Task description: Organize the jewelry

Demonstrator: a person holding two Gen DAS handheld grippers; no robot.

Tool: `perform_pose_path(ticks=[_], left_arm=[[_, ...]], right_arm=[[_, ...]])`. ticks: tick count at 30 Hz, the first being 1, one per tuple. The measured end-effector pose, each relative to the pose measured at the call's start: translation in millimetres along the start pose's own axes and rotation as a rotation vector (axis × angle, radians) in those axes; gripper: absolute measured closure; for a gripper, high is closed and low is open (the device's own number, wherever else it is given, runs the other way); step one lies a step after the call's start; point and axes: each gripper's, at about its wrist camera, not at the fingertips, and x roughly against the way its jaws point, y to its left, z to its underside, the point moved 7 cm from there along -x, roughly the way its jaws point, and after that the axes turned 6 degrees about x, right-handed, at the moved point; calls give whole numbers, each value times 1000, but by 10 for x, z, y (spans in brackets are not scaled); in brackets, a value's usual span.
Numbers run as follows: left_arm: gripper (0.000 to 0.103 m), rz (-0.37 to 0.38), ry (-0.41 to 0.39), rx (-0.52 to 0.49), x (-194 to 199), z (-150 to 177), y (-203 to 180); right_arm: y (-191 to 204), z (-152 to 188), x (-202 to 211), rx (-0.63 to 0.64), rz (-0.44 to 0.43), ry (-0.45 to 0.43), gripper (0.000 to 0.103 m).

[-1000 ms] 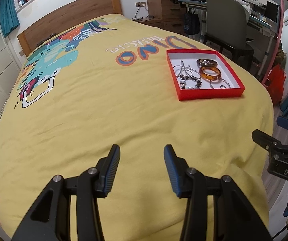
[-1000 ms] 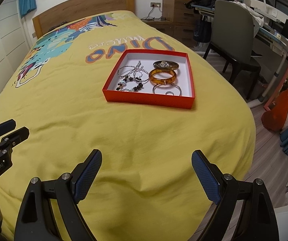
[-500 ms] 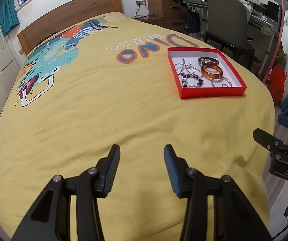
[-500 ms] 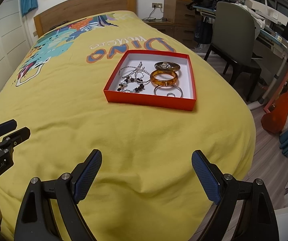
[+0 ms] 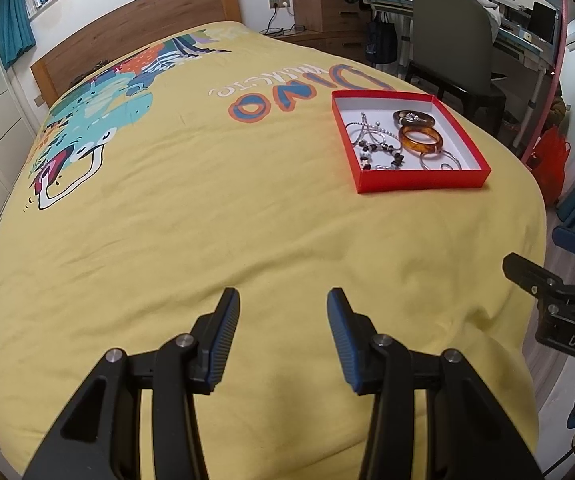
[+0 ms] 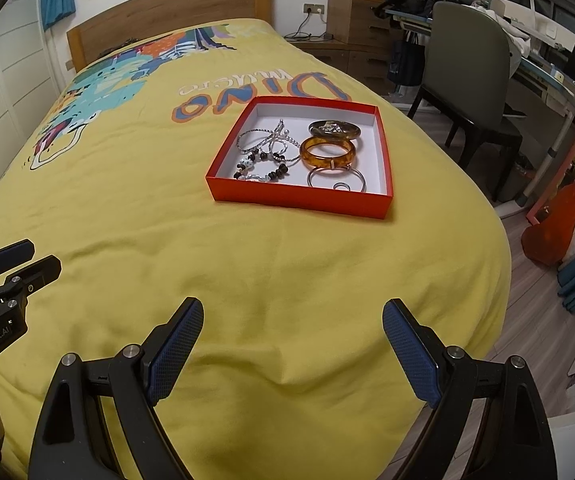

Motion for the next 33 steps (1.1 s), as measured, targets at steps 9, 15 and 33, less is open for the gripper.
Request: perform_pose_path(ticks=[9,15,33], left_arm=[[60,3,-1,0,2,2,-3],[60,5,0,-3,2,1,-24],[59,7,1,-4,25,-3,-61]], right_arm=[[13,1,-2,4,2,0,13],[17,-3,3,5,5,0,13],[12,-7,26,4,7,-1,13]])
